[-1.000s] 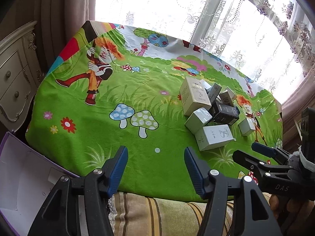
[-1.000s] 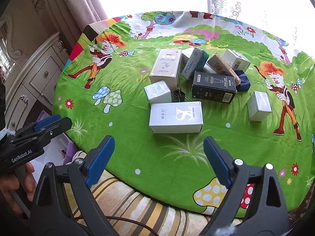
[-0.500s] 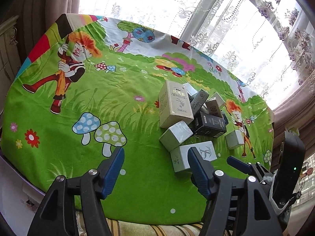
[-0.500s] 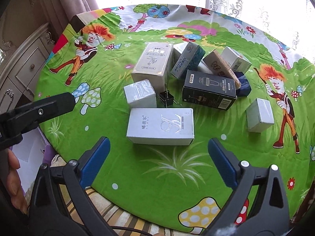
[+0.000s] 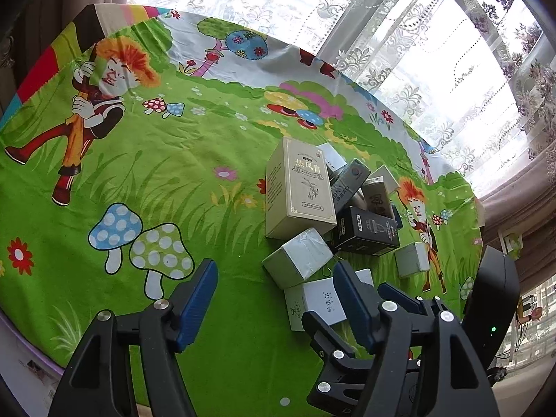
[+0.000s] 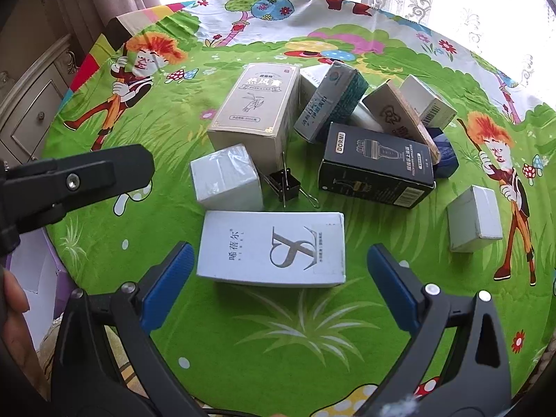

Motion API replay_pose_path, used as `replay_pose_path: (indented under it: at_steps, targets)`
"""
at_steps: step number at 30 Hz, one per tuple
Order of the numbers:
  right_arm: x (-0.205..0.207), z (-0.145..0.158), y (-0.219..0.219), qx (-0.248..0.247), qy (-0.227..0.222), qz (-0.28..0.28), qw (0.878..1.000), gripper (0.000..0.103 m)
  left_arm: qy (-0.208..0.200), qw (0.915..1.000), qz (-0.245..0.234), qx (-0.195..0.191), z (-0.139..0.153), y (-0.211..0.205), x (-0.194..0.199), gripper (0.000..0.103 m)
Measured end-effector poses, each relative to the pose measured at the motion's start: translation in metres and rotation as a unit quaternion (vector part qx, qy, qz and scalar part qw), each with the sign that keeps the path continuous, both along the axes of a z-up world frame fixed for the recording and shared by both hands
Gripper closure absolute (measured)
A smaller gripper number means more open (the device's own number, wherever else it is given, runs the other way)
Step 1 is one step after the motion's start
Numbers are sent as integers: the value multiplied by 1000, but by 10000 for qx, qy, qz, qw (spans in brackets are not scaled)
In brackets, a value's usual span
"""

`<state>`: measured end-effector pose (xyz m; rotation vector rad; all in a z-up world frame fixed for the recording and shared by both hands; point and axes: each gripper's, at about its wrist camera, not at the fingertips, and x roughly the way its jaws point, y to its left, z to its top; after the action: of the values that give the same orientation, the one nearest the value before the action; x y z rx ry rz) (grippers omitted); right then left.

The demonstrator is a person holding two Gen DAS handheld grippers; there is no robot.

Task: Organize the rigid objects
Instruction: 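Grasp the white S-logo box with the right tool while the left tool grasps the small white box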

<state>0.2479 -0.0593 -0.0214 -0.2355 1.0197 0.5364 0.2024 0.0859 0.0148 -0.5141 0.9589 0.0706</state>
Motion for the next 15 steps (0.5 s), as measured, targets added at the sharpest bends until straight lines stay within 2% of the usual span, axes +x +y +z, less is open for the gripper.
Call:
replay_pose_path:
  at_steps: [4, 7, 15]
  targets:
    - [3, -4, -5, 17, 27, -84, 10000, 4, -34, 9996, -209, 182, -1, -8, 10, 33]
    - [4, -3, -10, -30, -37, -96, 9999, 16, -81, 9980, -485, 402, -1, -19, 15, 33]
    - [3, 1, -39, 12, -160, -439, 9989, 17, -133, 9898, -1177, 795, -8, -38, 29, 33]
